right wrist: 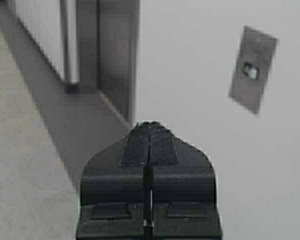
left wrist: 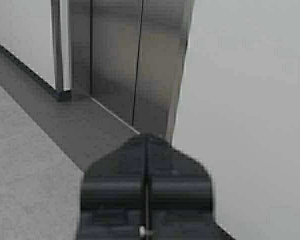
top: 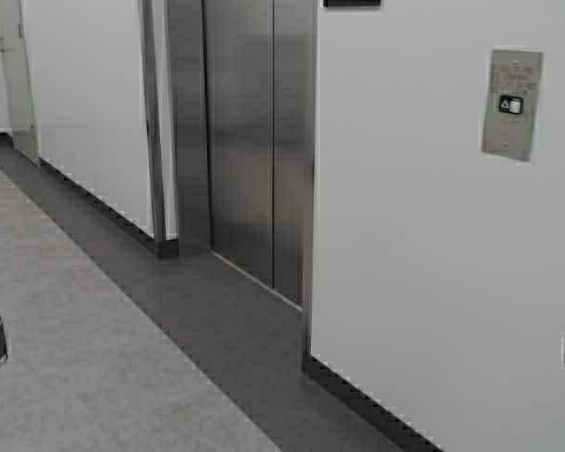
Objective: Navigate to elevator, push the call button, then enter the elevator
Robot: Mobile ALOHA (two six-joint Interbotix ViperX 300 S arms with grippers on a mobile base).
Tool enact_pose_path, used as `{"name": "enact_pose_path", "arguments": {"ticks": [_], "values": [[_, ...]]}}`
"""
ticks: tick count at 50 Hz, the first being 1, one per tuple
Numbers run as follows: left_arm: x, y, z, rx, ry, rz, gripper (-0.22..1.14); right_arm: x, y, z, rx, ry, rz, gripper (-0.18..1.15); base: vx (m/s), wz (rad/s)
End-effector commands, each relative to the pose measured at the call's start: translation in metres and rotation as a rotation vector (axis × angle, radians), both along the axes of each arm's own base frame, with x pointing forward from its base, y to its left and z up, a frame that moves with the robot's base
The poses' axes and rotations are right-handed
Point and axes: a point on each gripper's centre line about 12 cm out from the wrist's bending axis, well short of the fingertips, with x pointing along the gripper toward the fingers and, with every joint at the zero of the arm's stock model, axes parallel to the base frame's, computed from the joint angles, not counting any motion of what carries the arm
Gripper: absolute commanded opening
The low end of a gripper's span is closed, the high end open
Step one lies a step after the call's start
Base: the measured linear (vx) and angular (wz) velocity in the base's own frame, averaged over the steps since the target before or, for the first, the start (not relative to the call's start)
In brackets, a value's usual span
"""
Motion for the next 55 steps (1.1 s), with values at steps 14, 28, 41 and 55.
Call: {"name": "enact_pose_path", "arguments": {"ticks": [14, 28, 41, 55], "values": [[-0.015, 0.000, 0.011, -0.009, -0.041, -0.007, 0.02, 0.006, 0.000, 0.011, -0.052, 0.002, -0.003, 0.05, 0.41, -0.05], [-0.013, -0.001, 0.015, -0.009, -0.047, -0.009, 0.02, 0.023, 0.001, 0.007, -0.095, 0.063, -0.002, 0.05, 0.32, -0.09], [-0.026, 0.000, 0.021, -0.027, -0.088, -0.008, 0.02, 0.024, 0.003, 0.014, -0.183, 0.147, 0.003, 0.05, 0.28, -0.02], [-0.030, 0.001, 0.025, -0.037, -0.102, -0.005, 0.02, 0.028, 0.001, 0.021, -0.370, 0.313, -0.004, 0.05, 0.23, 0.02]]}}
